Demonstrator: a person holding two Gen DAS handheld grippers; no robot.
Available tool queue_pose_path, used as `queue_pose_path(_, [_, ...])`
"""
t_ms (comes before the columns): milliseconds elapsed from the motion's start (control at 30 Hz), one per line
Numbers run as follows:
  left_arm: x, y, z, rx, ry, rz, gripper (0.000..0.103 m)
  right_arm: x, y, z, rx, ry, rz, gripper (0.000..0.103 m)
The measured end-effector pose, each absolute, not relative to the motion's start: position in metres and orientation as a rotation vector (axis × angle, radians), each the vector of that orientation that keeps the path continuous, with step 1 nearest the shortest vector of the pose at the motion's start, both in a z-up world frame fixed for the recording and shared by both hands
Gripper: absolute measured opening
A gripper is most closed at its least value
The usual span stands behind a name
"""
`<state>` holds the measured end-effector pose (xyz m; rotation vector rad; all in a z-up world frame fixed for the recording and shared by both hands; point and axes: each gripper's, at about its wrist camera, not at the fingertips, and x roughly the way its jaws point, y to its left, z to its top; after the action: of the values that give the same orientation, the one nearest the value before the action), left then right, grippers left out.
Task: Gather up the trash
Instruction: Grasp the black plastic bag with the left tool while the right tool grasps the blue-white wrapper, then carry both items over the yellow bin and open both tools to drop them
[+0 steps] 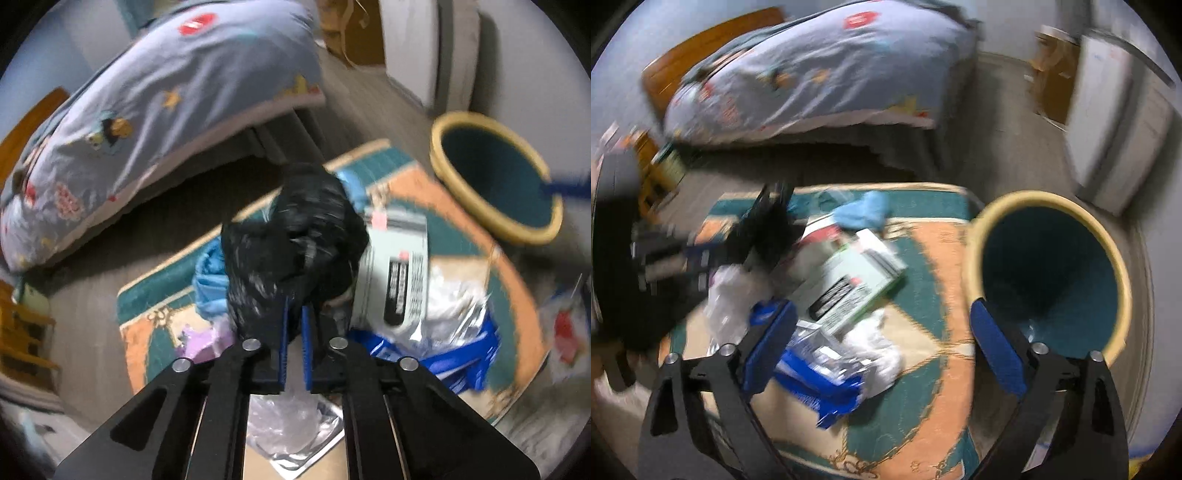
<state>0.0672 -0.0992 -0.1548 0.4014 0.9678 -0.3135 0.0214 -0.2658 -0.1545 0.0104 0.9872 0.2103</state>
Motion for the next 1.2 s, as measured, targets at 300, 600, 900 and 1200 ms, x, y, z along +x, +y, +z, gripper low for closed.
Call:
queue_pose_path(300, [0.066, -0.075, -0.136, 0.239, 0.918, -0.332, 0.005, 0.004, -0.189, -0.192, -0.227, 1.102, 0.428, 0.055])
queue_pose_path(600, [0.063, -0.066, -0.125, 0.196, 0.883, -0.362, 0.004, 0.0, -0.163, -0.222, -0.376, 1.175, 0.45, 0.018])
queue_pose_path(900, [0.055, -0.061, -0.097, 0.133, 0.785, -0.387, 0.004, -0.005, -0.176, -0.165, -0.26, 1.11, 0.453, 0.012])
queue_pose_path(1200, [0.061, -0.069, -0.09, 0.094, 0.765, -0.403, 0.002, -0.002, -0.242, -0.111, -0.161, 0.989, 0.327, 0.012])
